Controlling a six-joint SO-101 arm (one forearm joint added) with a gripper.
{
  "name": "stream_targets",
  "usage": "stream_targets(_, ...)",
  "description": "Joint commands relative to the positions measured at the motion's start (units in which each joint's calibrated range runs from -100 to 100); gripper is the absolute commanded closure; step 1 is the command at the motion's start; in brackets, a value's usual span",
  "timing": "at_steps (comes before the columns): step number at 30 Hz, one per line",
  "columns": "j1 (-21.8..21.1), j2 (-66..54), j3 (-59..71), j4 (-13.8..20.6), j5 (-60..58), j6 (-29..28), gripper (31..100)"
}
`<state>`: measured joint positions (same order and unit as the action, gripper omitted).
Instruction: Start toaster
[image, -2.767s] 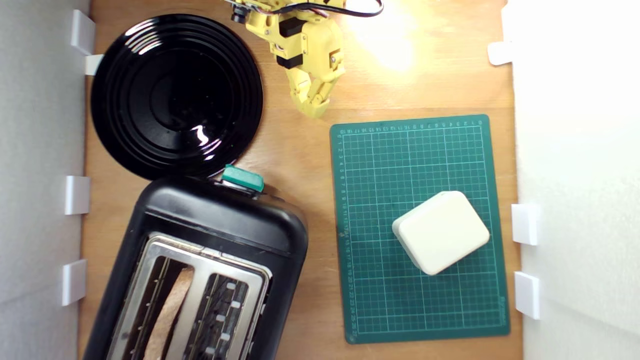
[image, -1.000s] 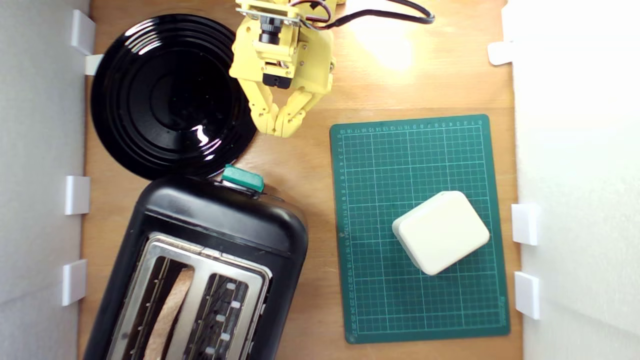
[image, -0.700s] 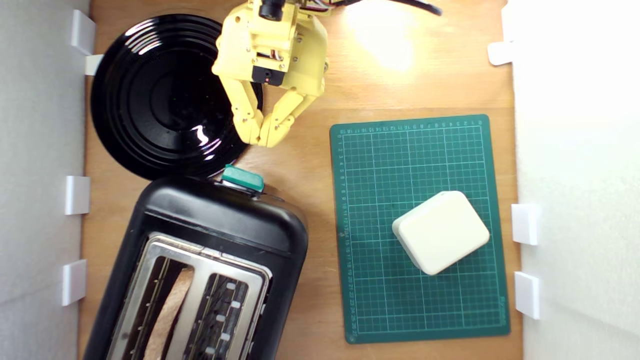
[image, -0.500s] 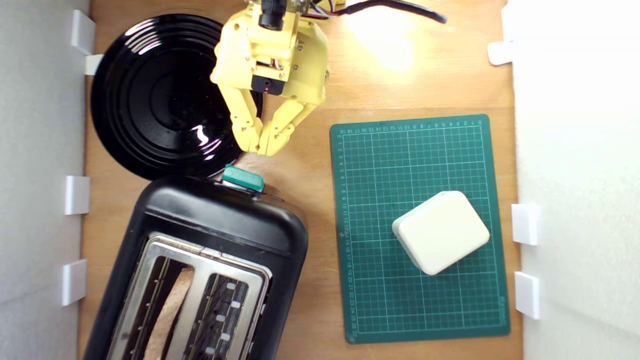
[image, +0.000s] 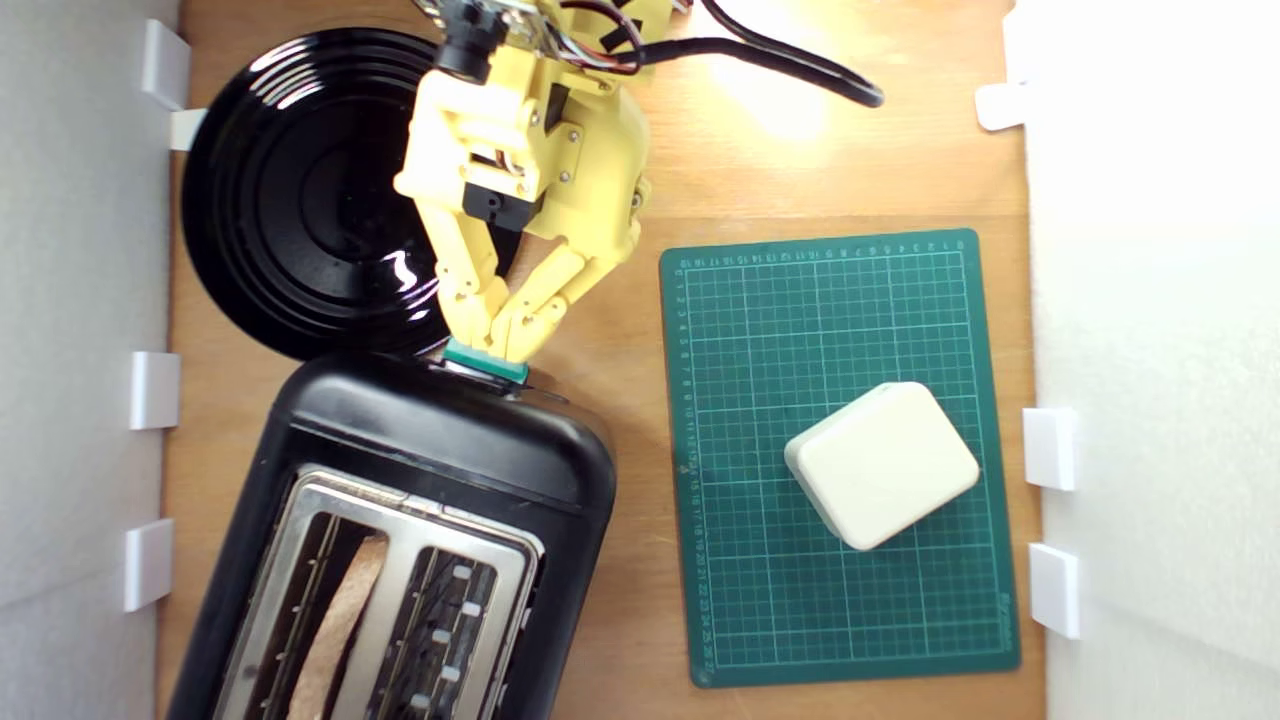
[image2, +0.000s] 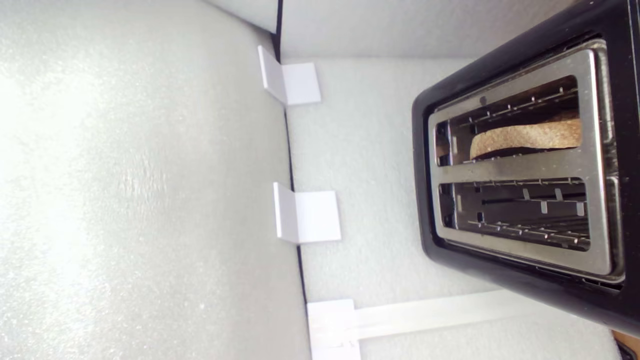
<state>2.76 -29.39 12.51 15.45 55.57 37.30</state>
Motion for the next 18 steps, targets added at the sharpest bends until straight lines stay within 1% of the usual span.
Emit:
stream_targets(1,0.1,1.2,-4.1,0.0,0.3,-0.4,98.9)
stream_targets(6,0.1,2.7,-4.1,0.4,0.5,0.3,98.9)
stream_targets(10,0.0,3.1,-4.3,-0.5,6.0,2.2,98.9)
stream_targets(18,0.1,3.2,-4.9,-0.5,6.1,2.5,98.9)
